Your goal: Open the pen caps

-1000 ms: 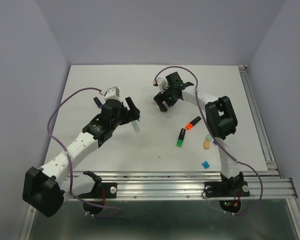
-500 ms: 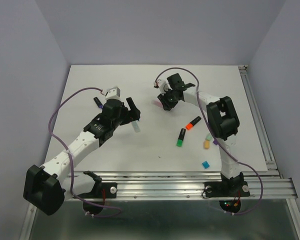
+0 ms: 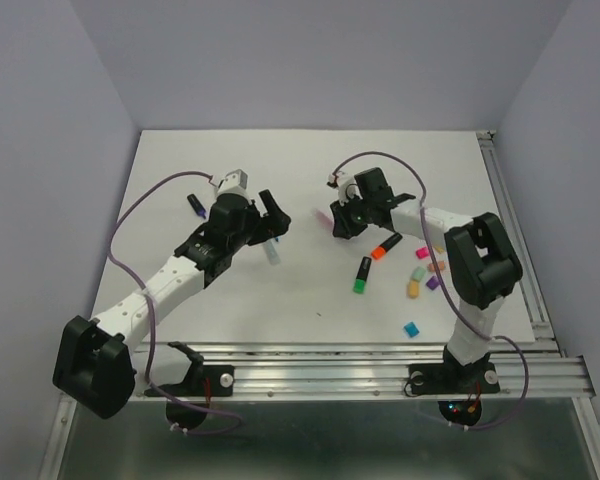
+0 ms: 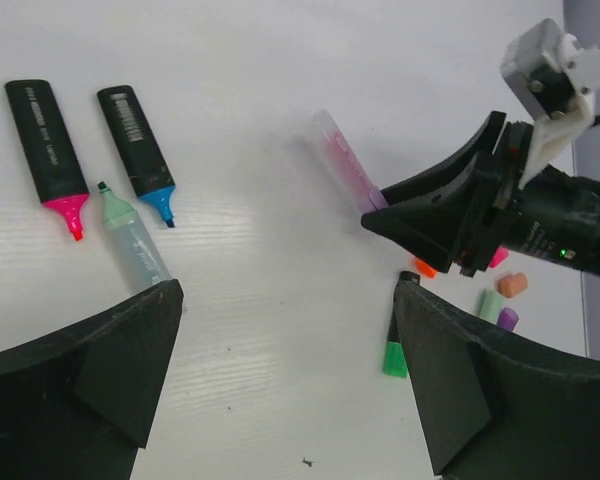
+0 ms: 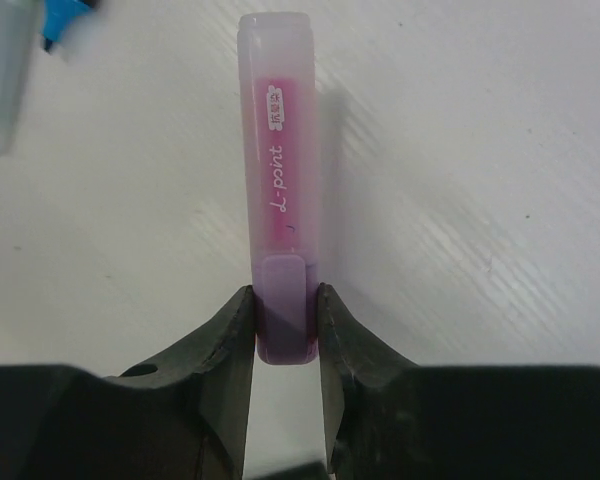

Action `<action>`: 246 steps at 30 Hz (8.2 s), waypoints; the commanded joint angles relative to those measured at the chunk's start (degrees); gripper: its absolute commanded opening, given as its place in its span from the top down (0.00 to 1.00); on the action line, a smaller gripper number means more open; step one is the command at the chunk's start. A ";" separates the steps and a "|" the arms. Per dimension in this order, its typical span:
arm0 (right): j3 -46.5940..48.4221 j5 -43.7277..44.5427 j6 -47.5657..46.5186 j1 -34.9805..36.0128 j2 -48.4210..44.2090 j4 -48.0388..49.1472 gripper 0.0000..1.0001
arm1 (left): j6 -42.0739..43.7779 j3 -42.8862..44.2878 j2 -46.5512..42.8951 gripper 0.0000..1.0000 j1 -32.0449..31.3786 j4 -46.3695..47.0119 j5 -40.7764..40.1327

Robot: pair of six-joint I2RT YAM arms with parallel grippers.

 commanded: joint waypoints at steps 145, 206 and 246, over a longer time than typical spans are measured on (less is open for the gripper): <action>-21.02 30.33 44.39 10.08 -31.62 -3.83 0.00 | 1.42 12.01 0.19 0.01 6.71 -11.64 0.27; -19.96 34.12 65.93 12.10 -38.29 7.33 0.99 | 15.31 2.51 8.53 0.01 -9.64 21.32 34.47; -22.25 37.19 71.74 12.10 -39.61 13.83 0.99 | 16.80 13.68 21.63 1.00 -14.12 14.90 30.07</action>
